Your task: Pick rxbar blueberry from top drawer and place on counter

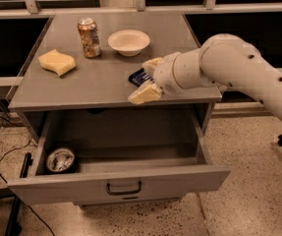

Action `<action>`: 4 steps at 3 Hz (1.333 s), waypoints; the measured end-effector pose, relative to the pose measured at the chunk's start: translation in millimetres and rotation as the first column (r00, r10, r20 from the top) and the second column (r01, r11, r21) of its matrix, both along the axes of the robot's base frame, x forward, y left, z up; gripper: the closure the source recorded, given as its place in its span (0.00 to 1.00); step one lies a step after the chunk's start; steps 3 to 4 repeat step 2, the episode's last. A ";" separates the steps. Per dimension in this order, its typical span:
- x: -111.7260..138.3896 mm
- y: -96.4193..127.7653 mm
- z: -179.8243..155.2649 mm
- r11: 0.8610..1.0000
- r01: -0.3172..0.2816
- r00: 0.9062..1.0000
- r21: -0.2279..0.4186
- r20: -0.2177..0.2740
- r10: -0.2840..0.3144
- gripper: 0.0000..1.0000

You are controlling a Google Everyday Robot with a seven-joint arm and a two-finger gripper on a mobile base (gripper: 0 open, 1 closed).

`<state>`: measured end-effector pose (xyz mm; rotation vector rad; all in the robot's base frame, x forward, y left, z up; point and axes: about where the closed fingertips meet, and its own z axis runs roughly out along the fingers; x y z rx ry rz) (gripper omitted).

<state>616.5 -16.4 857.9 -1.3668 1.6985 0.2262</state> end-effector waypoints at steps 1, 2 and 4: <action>0.1 0.1 0.0 1.000 0.000 1.000 0.000 0.000 0.000 0.00; 0.1 0.1 0.0 1.000 0.000 1.000 0.000 0.000 0.000 0.00; 0.1 0.1 0.0 1.000 0.000 1.000 0.000 0.000 0.000 0.00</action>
Offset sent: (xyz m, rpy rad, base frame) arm 0.0001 0.0001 0.0000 0.0000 -0.0004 0.0000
